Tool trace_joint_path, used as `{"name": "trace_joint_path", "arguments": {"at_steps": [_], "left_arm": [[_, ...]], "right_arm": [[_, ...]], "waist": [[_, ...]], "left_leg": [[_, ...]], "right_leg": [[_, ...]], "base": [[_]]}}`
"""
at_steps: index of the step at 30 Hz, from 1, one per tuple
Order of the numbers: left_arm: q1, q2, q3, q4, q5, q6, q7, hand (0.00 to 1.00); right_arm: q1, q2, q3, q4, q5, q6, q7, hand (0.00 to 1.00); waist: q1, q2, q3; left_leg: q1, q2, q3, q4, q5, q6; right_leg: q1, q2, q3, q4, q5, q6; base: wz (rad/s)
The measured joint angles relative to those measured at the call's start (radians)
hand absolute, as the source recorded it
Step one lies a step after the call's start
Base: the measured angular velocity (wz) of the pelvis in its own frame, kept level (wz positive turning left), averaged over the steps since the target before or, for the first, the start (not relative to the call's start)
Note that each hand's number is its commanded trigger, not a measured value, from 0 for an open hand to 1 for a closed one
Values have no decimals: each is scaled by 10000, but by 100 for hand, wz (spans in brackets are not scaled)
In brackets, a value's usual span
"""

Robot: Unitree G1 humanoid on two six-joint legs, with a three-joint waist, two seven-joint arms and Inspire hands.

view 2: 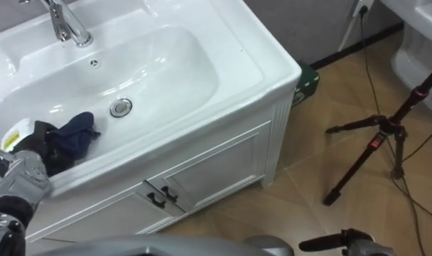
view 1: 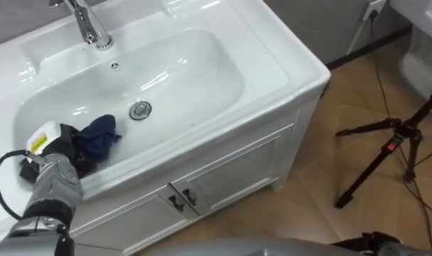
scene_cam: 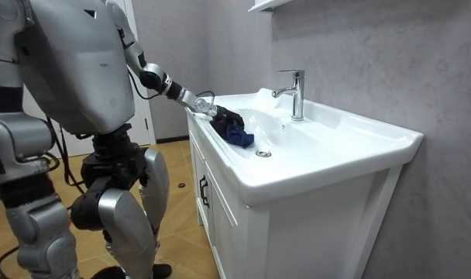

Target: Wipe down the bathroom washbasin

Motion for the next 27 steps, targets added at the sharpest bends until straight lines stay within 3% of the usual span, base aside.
{"name": "trace_joint_path", "arguments": {"at_steps": [7, 9, 12, 15, 20, 21, 22, 27], "left_arm": [[-1006, -828, -1480, -174, -42, 476, 210, 100], [-1285, -1059, -1671, -167, -53, 481, 166, 100], [-1524, -1320, -1866, -371, -162, 442, 92, 100], [-1806, -1363, -2311, -453, -620, 490, -112, 100], [-2133, -1363, -2594, -487, -2273, 495, -231, 100], [-2222, -1364, -2607, -509, -2556, 518, -308, 100], [-2360, -1364, -2771, -516, -2876, 600, -415, 100], [-2488, -1398, -3890, -1618, -3895, 734, -1011, 100]], "right_arm": [[-70, 408, 574, 3, 526, 0, 183, 0], [-87, 414, 674, -11, 566, -12, 332, 0], [-103, 414, 687, -22, 587, -18, 554, 0], [-166, 400, 696, 6, 427, -134, 556, 0], [-77, 389, 778, 28, 215, -139, 716, 0], [-83, 390, 770, 26, -84, -108, 740, 0], [-83, 384, 770, 27, -333, -99, 763, 0], [-106, 282, 787, 23, -880, -7, 826, 0]], "waist": [[-390, -276, 73], [-573, -361, 126], [-747, -480, 111], [-1179, -470, 106], [-1738, -407, 105], [-1893, -372, 116], [-1989, -250, 78], [-2296, -17, 126]], "left_leg": [[-89, -74, 85, -53, -1, -1], [-100, -96, 113, -55, -1, -1], [-120, -111, 263, -55, -1, 0], [-166, -131, 655, -57, -2, 0], [-258, -179, 681, -85, -3, 2], [-307, -185, 761, -86, -3, 2], [-334, -186, 950, -87, -4, 4], [-358, -210, 959, -78, -5, 9]], "right_leg": [[-124, -62, 84, -41, 94, 127], [-141, -86, 105, -44, 107, 153], [-252, -104, 197, -34, 158, 200], [-294, -128, 300, -51, 231, 266], [-363, -182, 323, -59, 286, 355], [-466, -197, 315, -57, 301, 381], [-489, -211, 322, -72, 321, 416], [-466, -319, 243, -183, 390, 546]], "base": [[-3], [-9], [-15], [-3], [0], [9], [8], [8]]}}
